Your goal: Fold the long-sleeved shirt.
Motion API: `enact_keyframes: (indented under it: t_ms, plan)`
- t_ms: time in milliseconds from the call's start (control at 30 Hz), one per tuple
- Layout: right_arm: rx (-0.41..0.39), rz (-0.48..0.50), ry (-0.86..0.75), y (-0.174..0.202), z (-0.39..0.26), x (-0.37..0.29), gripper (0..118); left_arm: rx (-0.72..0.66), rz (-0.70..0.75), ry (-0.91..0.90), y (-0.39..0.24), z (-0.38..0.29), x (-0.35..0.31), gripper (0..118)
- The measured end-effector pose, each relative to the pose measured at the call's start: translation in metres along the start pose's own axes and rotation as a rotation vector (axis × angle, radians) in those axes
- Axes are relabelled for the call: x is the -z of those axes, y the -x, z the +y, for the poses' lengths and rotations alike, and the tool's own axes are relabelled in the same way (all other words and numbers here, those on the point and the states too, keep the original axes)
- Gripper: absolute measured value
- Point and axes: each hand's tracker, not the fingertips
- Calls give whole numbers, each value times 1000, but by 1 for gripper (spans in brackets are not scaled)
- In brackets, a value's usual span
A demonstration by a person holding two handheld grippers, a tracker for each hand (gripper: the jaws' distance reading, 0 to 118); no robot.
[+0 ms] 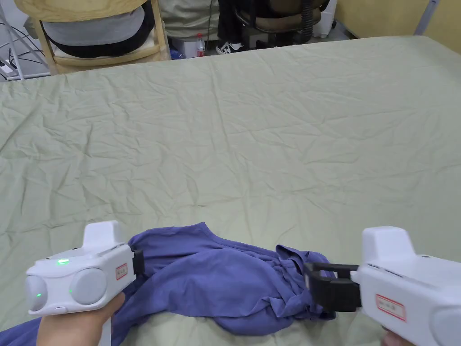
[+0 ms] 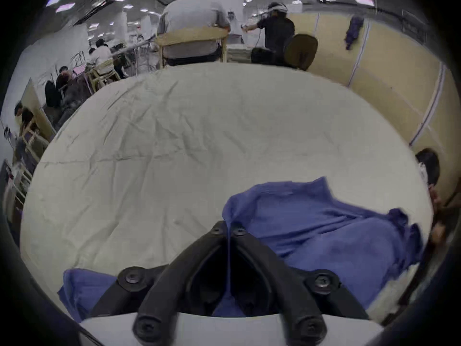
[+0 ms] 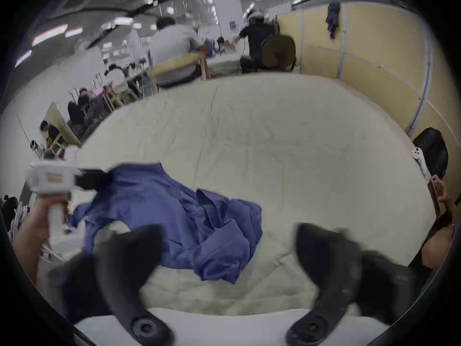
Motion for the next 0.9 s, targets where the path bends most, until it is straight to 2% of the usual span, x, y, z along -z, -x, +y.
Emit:
enact_keyframes:
  t_ms: [67, 100, 133, 167, 200, 233, 333, 400, 500, 633, 833, 900]
  plan:
    - [21, 12, 42, -2, 0, 25, 118, 21, -14, -29, -3, 2, -17, 0]
    - [31, 0, 79, -3, 2, 38, 115, 39, -9, -46, -7, 3, -26, 0]
    - [43, 8, 124, -4, 0, 49, 101, 50, -8, -61, -10, 4, -34, 0]
    - [58, 17, 187, -4, -1, 58, 80, 54, -11, -77, -12, 4, -42, 0]
    - [72, 22, 234, -5, -2, 66, 48, 50, -12, -87, -15, 4, -52, 0]
    - [98, 25, 248, -6, -4, 71, 23, 38, -25, -95, -15, 4, -61, 0]
    - [109, 29, 157, -6, -9, 47, 22, 21, -39, -139, -20, 2, -95, 0]
    - [98, 42, 7, 0, -15, 7, 23, -1, -49, -198, -20, 0, -126, 0]
    - [7, 24, -183, 12, -22, -56, 23, -25, -67, -297, -22, -2, -179, 0]
    - [-18, 47, -402, 27, -23, -134, 23, -50, -67, -475, -25, 7, -248, 0]
    - [-90, 75, -598, 43, 27, -202, 23, -52, -56, -663, -21, 60, -316, 0]
    - [-136, 75, -641, 49, 55, -221, 23, -42, -39, -695, -21, 84, -331, 0]
